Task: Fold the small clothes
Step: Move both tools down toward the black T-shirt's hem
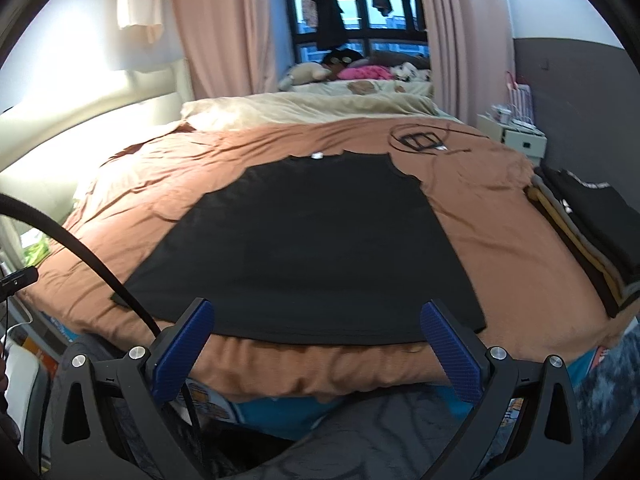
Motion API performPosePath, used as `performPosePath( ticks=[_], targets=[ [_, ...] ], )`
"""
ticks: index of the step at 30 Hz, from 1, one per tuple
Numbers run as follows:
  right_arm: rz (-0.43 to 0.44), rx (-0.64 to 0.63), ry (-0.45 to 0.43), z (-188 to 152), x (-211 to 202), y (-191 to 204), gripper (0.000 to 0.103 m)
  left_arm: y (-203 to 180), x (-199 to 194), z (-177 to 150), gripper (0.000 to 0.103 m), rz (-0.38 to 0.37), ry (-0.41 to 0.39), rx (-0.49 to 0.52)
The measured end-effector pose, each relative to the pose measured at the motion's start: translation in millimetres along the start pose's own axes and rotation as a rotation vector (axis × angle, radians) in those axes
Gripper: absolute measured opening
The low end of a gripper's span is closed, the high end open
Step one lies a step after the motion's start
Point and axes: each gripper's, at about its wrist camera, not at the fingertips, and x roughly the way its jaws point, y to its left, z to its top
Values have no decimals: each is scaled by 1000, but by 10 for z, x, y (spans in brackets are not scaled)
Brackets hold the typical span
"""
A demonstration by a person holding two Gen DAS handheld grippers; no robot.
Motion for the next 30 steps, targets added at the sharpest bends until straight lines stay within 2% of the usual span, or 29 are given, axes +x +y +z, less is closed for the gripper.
performPosePath(
  ticks=[7, 18, 27, 30],
  targets=[
    [-52, 76, 56, 109, 226, -116, 84, -1, 492, 19, 56, -4, 97, 0],
    [-91, 195, 120, 225, 426, -343, 76, 87, 1098, -4, 50, 24, 226, -17],
    [-84, 266, 148, 314, 628, -548, 62, 166, 1437, -86, 34, 90, 303, -3],
    [-72, 282, 154, 297, 678, -651, 60, 213, 1533, -110, 31, 87, 327, -21]
  ],
)
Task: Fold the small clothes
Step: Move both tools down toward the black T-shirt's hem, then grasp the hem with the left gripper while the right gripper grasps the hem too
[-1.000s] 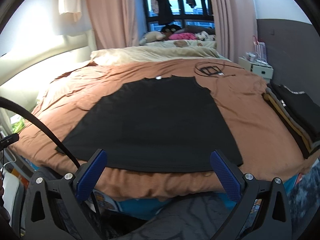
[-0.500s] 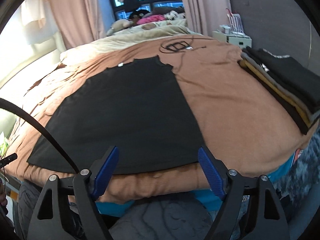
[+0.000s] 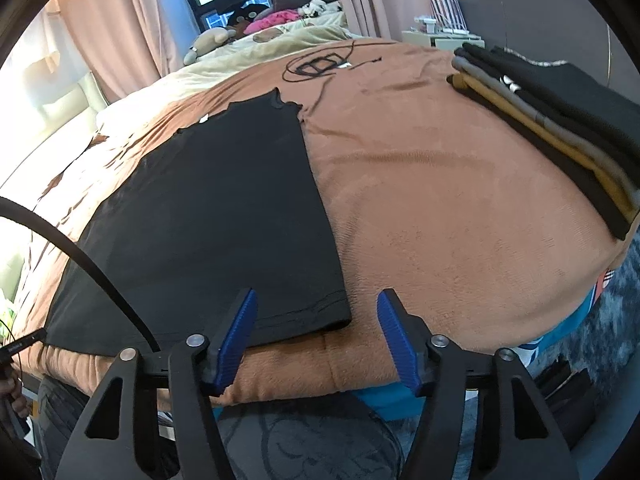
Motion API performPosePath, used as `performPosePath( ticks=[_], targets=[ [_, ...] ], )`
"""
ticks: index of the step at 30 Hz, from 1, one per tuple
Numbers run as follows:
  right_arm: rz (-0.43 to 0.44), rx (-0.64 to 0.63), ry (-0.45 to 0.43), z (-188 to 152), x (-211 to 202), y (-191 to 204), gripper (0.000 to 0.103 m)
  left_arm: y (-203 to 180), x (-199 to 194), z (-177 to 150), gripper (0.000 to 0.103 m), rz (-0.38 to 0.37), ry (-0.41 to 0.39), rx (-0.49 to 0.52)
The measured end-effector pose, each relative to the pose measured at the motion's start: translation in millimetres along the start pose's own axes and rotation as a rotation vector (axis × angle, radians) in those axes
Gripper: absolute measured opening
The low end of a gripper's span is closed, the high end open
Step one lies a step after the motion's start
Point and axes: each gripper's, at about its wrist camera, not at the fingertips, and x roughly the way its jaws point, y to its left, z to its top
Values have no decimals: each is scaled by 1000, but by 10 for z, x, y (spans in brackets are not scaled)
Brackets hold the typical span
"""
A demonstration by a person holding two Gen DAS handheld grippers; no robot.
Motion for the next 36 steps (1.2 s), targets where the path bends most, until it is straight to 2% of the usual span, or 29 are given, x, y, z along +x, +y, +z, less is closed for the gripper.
performPosePath(
  ticks=[3, 6, 9, 11, 14, 15, 21, 28, 36],
  targets=[
    [5, 1, 15, 64, 89, 5, 56, -3, 31, -2, 31, 7, 6, 9],
    [18, 15, 24, 69, 150, -119, 49, 3, 45, 12, 27, -1, 12, 7],
    [48, 48, 35, 84, 233, -218, 43, 25, 80, 45, 19, -18, 16, -2],
    [70, 75, 41, 114, 300, -278, 37, 57, 104, 72, 9, -25, 17, -19],
    [93, 106, 53, 158, 342, -351, 15, 51, 86, 94, 5, -27, 10, -29],
    [99, 118, 56, 168, 338, -373, 2, 53, 57, 91, 5, -25, 0, -30],
    [108, 156, 14, 178, 125, -406, 2, 122, -88, 131, 5, -34, -40, -48],
    [113, 91, -56, 97, -251, -258, 1, 188, -383, 141, 4, -52, -118, -57],
    [134, 42, -117, -77, -692, -223, 1, 251, -799, -16, 4, -66, -193, -69]
  ],
)
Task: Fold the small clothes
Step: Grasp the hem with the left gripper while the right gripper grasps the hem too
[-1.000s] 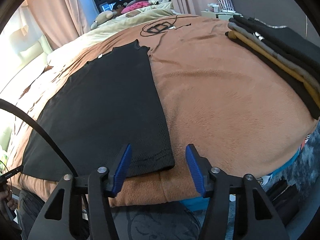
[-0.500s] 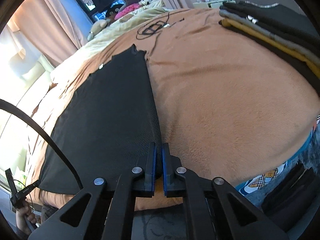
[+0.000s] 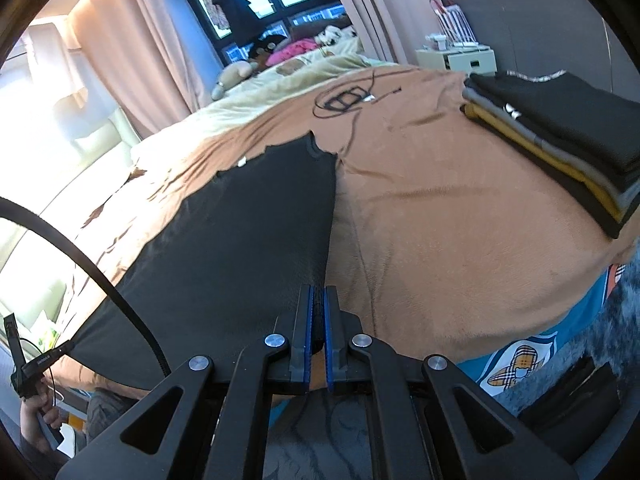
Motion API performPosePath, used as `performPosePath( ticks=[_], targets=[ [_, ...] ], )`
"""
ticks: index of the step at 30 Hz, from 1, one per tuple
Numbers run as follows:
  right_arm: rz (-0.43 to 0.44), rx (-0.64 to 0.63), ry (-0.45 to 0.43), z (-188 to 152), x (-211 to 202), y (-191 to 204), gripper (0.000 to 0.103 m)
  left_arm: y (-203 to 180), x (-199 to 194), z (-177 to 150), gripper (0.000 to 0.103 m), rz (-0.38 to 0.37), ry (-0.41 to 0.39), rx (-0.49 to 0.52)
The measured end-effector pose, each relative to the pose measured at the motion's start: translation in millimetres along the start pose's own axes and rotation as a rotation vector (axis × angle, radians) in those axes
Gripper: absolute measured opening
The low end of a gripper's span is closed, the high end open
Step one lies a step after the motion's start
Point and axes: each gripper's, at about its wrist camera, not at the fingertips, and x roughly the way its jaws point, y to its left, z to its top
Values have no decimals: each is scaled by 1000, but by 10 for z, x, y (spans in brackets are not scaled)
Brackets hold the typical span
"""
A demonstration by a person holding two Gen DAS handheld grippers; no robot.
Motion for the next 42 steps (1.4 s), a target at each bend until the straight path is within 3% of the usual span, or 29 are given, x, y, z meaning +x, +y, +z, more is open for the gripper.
performPosePath(
  ticks=[25, 35, 42],
  targets=[
    [100, -83, -150, -480, -1107, -76, 1, 164, -1455, -516, 4, -21, -236, -41],
    [108, -92, -151, -625, -1127, -104, 1, 246, -1551, -678, 4, -23, -236, -39],
    [76, -112, -109, -463, -965, -42, 1, 189, -1452, -513, 4, -21, -233, -12]
  ],
)
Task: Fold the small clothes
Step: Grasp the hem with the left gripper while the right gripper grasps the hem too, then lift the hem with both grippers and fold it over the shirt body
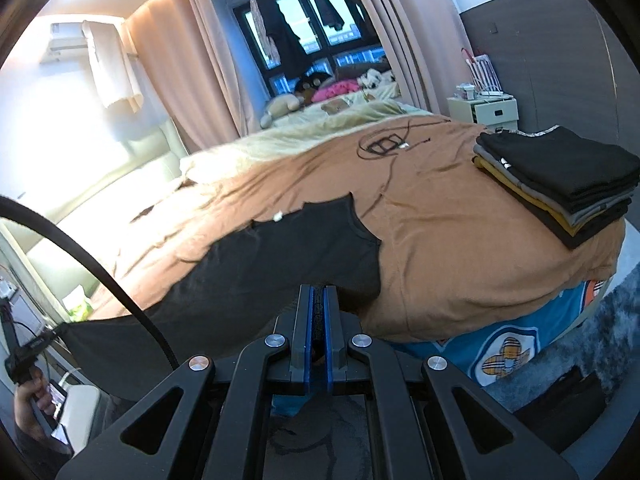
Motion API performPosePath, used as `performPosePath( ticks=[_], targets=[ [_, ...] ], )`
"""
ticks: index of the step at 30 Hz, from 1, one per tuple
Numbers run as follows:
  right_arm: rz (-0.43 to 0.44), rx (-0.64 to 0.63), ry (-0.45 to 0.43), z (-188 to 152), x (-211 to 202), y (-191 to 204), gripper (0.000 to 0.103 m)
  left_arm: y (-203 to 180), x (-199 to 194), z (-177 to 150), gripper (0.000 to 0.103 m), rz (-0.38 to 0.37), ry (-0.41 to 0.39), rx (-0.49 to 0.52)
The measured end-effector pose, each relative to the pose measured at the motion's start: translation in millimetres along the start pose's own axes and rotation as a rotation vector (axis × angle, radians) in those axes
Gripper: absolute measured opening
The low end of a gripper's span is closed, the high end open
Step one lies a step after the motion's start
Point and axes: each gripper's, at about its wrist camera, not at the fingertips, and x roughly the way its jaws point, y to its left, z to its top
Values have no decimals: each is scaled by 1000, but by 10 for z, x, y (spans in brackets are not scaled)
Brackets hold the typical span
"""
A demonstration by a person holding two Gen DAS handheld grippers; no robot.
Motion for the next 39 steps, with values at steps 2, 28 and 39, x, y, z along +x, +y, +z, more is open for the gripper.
performPosePath(
  ticks=[2, 28, 39],
  targets=[
    [-7, -9, 25, 86, 76, 27, 1, -15, 57, 31, 4, 7, 9, 17],
    [16, -249, 299, 1446, 1716, 172, 1, -244, 1775, 915, 4, -29, 252, 369],
    [-33, -272, 353, 1702, 2474, 277, 1, -372, 2489, 1125, 4, 41, 308, 442]
  ],
)
